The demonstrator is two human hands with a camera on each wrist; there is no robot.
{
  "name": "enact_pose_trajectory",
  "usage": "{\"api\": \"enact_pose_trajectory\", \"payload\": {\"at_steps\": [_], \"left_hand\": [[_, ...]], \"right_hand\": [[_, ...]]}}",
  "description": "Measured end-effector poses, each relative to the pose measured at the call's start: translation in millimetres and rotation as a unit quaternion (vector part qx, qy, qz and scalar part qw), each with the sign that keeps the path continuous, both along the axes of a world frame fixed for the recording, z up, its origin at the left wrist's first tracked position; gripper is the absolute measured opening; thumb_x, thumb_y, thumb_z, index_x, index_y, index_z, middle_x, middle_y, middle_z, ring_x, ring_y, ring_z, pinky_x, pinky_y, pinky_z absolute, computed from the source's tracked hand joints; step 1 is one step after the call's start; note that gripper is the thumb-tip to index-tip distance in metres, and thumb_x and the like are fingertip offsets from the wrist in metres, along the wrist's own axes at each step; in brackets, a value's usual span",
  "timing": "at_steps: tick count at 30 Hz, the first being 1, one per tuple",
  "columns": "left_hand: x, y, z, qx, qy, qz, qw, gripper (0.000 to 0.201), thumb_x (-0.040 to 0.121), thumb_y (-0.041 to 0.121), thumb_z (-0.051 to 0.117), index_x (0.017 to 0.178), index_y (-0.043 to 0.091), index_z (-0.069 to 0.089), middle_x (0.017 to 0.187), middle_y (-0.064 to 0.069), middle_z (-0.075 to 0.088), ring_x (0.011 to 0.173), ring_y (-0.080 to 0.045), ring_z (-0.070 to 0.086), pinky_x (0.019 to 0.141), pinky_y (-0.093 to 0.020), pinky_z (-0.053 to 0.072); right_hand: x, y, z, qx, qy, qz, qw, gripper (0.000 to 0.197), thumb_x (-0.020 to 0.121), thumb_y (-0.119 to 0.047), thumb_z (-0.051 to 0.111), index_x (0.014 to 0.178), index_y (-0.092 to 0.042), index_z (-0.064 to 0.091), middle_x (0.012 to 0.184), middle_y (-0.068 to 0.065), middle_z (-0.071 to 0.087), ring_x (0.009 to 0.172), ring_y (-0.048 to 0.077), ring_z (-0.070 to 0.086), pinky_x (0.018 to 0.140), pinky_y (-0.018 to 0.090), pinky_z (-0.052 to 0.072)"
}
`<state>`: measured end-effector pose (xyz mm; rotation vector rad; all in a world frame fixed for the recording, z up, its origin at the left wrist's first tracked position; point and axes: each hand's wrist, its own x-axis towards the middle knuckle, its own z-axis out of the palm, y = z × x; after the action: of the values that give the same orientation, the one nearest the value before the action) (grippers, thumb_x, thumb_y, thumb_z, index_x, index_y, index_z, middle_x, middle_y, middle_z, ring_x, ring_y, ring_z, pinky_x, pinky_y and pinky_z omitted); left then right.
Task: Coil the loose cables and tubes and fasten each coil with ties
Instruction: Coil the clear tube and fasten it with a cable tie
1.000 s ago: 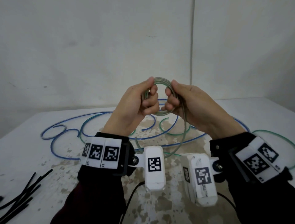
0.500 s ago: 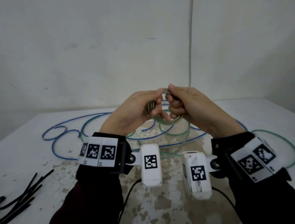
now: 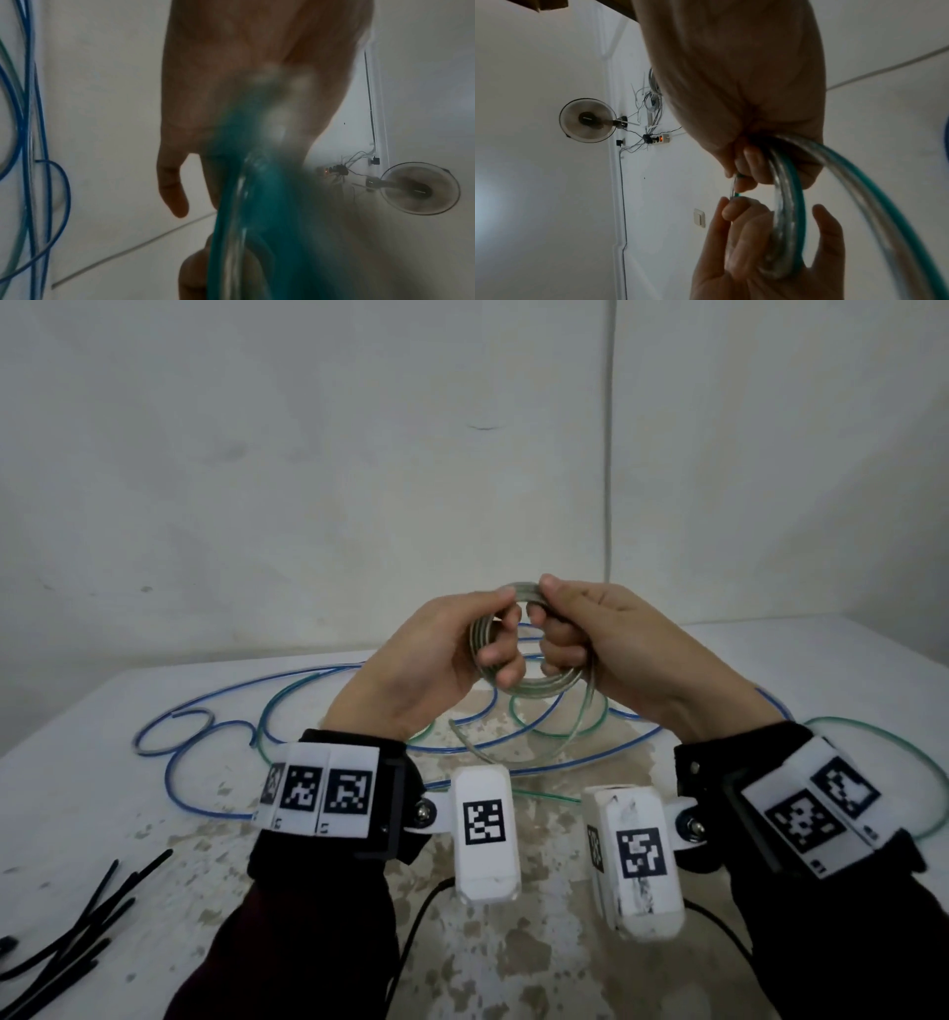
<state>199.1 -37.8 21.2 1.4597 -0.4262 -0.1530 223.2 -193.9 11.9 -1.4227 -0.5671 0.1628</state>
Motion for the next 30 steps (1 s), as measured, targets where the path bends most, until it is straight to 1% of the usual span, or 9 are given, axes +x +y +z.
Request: {"api": "enact_pose_trajectory", "payload": {"at_steps": [4, 7, 9, 11, 14, 17, 22, 27, 30], "left_hand": [[-2, 6, -3, 0.053, -0.005, -0.014, 0.998, 0.034, 0.1, 0.022, 0.036, 0.071, 0.007, 0.046, 0.044, 0.008, 0.034, 0.041, -0.011, 0.034, 0.058, -0.025, 0.032], [-3, 9, -2, 0.07, -0.04, -0.007, 0.997, 0.034, 0.102, 0.019, 0.032, 0.072, 0.008, 0.042, 0.045, 0.009, 0.039, 0.045, -0.007, 0.02, 0.053, -0.022, 0.018], [-2, 12, -1, 0.082, -0.051, -0.001, 0.995, 0.034, 0.101, 0.02, 0.035, 0.07, 0.008, 0.042, 0.049, 0.01, 0.031, 0.046, -0.007, 0.017, 0.046, -0.016, 0.018], [-1, 15, 0, 0.101, -0.054, 0.002, 0.993, 0.034, 0.101, 0.021, 0.037, 0.069, 0.008, 0.043, 0.051, 0.008, 0.023, 0.046, -0.008, 0.016, 0.043, -0.014, 0.02], [-3, 18, 1, 0.112, -0.054, 0.013, 0.992, 0.034, 0.1, 0.022, 0.039, 0.07, 0.008, 0.044, 0.052, 0.008, 0.019, 0.045, -0.008, 0.016, 0.041, -0.014, 0.02], [-1, 13, 2, 0.053, -0.083, 0.053, 0.994, 0.034, 0.101, 0.023, 0.037, 0.071, 0.009, 0.043, 0.053, 0.006, 0.017, 0.046, -0.009, 0.016, 0.044, -0.015, 0.019], [6, 1, 2, -0.159, -0.081, 0.088, 0.98, 0.035, 0.103, 0.022, 0.03, 0.072, 0.011, 0.041, 0.049, 0.012, 0.033, 0.045, -0.005, 0.022, 0.044, -0.015, 0.023], [3, 1, 3, -0.156, -0.081, 0.015, 0.984, 0.033, 0.103, 0.023, 0.025, 0.076, 0.012, 0.039, 0.055, 0.005, 0.034, 0.05, -0.012, 0.04, 0.059, -0.02, 0.041], [-1, -1, 3, -0.107, -0.049, -0.014, 0.993, 0.031, 0.099, 0.019, 0.025, 0.073, 0.012, 0.039, 0.055, 0.001, 0.038, 0.056, -0.018, 0.048, 0.062, -0.023, 0.044]], "right_hand": [[-4, 3, -1, -0.068, -0.026, 0.013, 0.997, 0.037, 0.103, -0.025, 0.034, 0.074, -0.009, 0.051, 0.048, -0.01, 0.026, 0.042, 0.007, 0.024, 0.052, 0.019, 0.033], [-6, 4, 1, -0.058, -0.019, -0.008, 0.998, 0.038, 0.102, -0.025, 0.036, 0.076, -0.007, 0.057, 0.049, -0.005, 0.041, 0.044, 0.008, 0.044, 0.055, 0.02, 0.047], [-8, 1, 2, -0.092, -0.039, -0.02, 0.995, 0.039, 0.102, -0.026, 0.038, 0.087, 0.0, 0.064, 0.061, 0.001, 0.06, 0.061, 0.01, 0.062, 0.064, 0.023, 0.056], [-8, -2, 2, -0.123, -0.066, -0.031, 0.99, 0.04, 0.101, -0.027, 0.04, 0.096, 0.002, 0.067, 0.072, 0.005, 0.068, 0.074, 0.013, 0.067, 0.073, 0.029, 0.057], [-8, -5, 3, -0.133, -0.107, -0.062, 0.983, 0.035, 0.099, -0.026, 0.045, 0.094, 0.0, 0.068, 0.078, 0.01, 0.071, 0.076, 0.016, 0.069, 0.072, 0.029, 0.056], [-7, -2, 3, -0.095, -0.101, -0.072, 0.988, 0.034, 0.101, -0.023, 0.041, 0.095, -0.004, 0.068, 0.078, 0.008, 0.071, 0.075, 0.015, 0.068, 0.07, 0.023, 0.054], [-4, -1, 2, 0.036, -0.001, 0.005, 0.999, 0.036, 0.104, -0.02, 0.031, 0.096, -0.009, 0.064, 0.08, 0.003, 0.072, 0.083, 0.015, 0.067, 0.081, 0.028, 0.055], [-3, 5, 5, 0.183, 0.025, 0.043, 0.982, 0.034, 0.104, -0.018, 0.026, 0.087, -0.006, 0.053, 0.059, 0.0, 0.049, 0.063, 0.015, 0.055, 0.069, 0.023, 0.05], [-1, -1, 6, 0.16, 0.011, 0.012, 0.987, 0.034, 0.104, -0.019, 0.026, 0.083, -0.007, 0.05, 0.055, -0.004, 0.035, 0.053, 0.01, 0.04, 0.059, 0.02, 0.045]]}}
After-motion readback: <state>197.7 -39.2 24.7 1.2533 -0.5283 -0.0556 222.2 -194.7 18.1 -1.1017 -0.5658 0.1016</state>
